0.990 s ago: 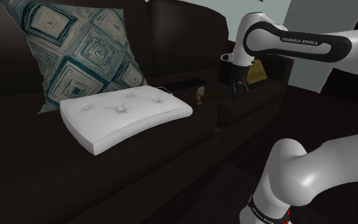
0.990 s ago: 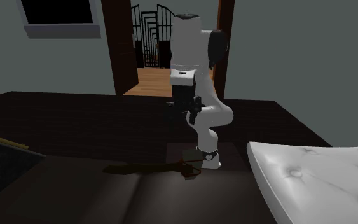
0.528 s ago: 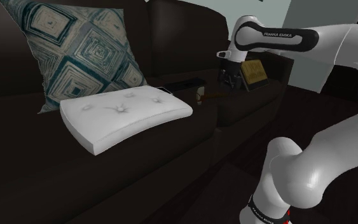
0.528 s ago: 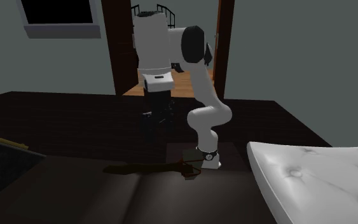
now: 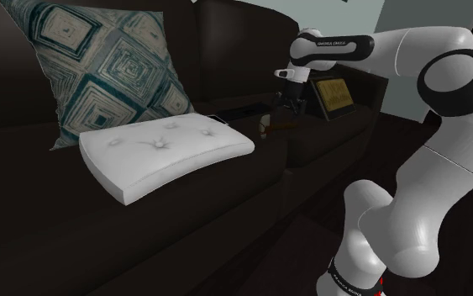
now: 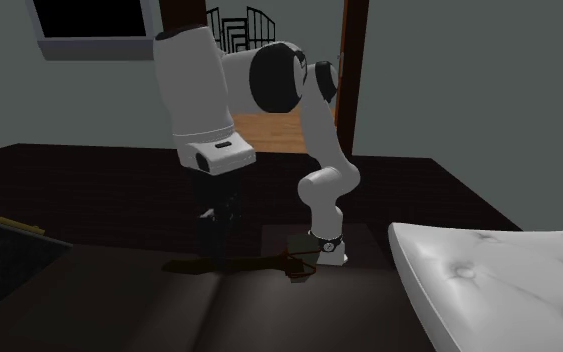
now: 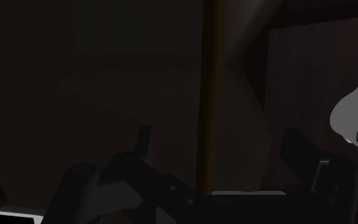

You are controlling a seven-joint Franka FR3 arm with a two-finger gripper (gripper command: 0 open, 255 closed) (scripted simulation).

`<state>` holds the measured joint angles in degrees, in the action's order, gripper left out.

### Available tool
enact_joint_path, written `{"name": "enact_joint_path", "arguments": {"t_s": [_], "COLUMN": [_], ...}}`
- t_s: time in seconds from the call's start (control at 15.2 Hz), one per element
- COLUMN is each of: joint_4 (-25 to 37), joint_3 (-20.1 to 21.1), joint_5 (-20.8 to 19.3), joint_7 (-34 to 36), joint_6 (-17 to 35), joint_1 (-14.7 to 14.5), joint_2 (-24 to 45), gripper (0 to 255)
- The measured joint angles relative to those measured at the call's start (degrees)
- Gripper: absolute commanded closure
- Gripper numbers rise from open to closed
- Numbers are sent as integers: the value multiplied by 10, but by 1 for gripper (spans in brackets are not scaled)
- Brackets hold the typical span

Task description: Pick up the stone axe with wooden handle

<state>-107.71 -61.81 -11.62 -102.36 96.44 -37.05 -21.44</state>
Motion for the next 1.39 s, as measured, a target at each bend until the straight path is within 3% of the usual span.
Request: {"name": "enact_joint_path", "arguments": {"t_s": [0.4, 0.46, 1.12, 1.39], "joint_4": [-34, -37, -39, -16], "joint_3": [-17, -19, -21, -17], "joint_5": [-1, -1, 0, 3], "joint_7": [-13, -14, -15, -14], "joint_6": [39, 43, 46, 24], "joint_1": [-5, -6, -7, -9], "joint_2": [3, 4, 5, 7], "gripper": [0, 255, 255, 255]}}
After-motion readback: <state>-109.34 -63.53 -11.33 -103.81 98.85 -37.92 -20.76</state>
